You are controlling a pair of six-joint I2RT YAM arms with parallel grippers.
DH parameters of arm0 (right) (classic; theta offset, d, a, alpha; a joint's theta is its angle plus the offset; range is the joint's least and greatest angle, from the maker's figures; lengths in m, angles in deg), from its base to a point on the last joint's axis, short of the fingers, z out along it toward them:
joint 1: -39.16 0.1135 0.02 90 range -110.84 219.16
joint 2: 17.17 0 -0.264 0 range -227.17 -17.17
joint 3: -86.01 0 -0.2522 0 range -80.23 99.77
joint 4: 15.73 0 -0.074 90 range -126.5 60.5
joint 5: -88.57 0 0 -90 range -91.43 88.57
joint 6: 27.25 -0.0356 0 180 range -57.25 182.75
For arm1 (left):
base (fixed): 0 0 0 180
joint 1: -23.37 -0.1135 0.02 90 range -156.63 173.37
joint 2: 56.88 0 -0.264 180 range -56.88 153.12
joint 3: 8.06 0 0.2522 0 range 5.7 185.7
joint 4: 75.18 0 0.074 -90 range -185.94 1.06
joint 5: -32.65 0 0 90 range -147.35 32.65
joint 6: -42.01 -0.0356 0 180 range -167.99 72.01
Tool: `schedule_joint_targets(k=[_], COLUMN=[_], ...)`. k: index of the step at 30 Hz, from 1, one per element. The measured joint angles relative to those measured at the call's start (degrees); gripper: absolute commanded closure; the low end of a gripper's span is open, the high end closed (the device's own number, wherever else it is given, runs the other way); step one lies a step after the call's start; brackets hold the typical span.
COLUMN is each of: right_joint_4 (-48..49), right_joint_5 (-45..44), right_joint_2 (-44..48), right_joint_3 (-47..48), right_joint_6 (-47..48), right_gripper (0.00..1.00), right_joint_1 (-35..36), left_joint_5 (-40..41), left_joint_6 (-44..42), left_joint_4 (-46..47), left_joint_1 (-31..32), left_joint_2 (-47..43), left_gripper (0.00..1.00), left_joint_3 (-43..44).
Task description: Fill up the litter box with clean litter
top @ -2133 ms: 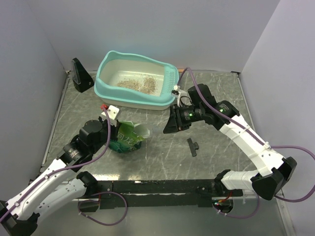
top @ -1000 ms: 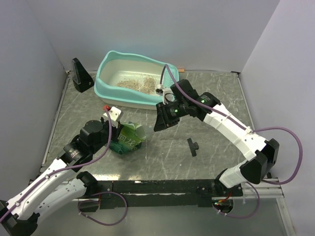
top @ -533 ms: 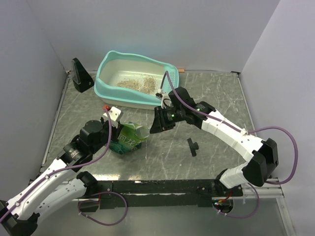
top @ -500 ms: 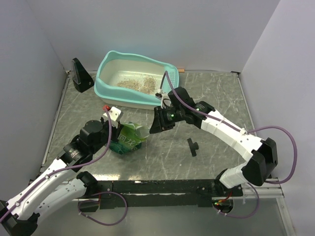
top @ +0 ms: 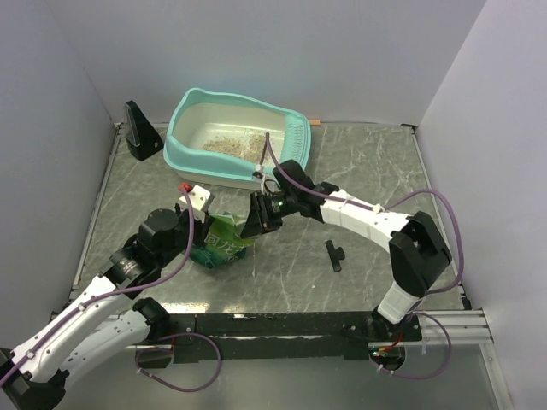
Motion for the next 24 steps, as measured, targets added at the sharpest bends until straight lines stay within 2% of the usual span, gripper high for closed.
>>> schedule_joint_targets(k=[5,14,18,24], right_joint_4=[17.4,53.3,59.6,60.6], right_joint_5=[4.6,10.0,10.4,10.6], right_joint_2=[-0.3,-0.8,0.0,6.4], right_joint_3=[-10.2,-27.6,-31.5,-36.3], right_joint_6=[-7.4,-26.0,-29.9,-31.3], right_gripper=[1.00,1.00,1.00,1.00], right_joint_1=[-0.1,-2.1,-3.5,-4.5], left_joint_5=[-0.3,-1.0,-1.0,-0.7], left_joint_6=[0.0,0.0,0.0,0.0], left_joint_4=[-0.2,-0.2,-0.1,0.1], left_joint_1=[0.1,0.3,0.4,0.4], left_joint_2=[0.2,1.1,1.6,1.5], left_gripper=[0.99,0.99,0.99,0.99], left_joint_3=[-0.2,-0.5,-0.5,-0.5])
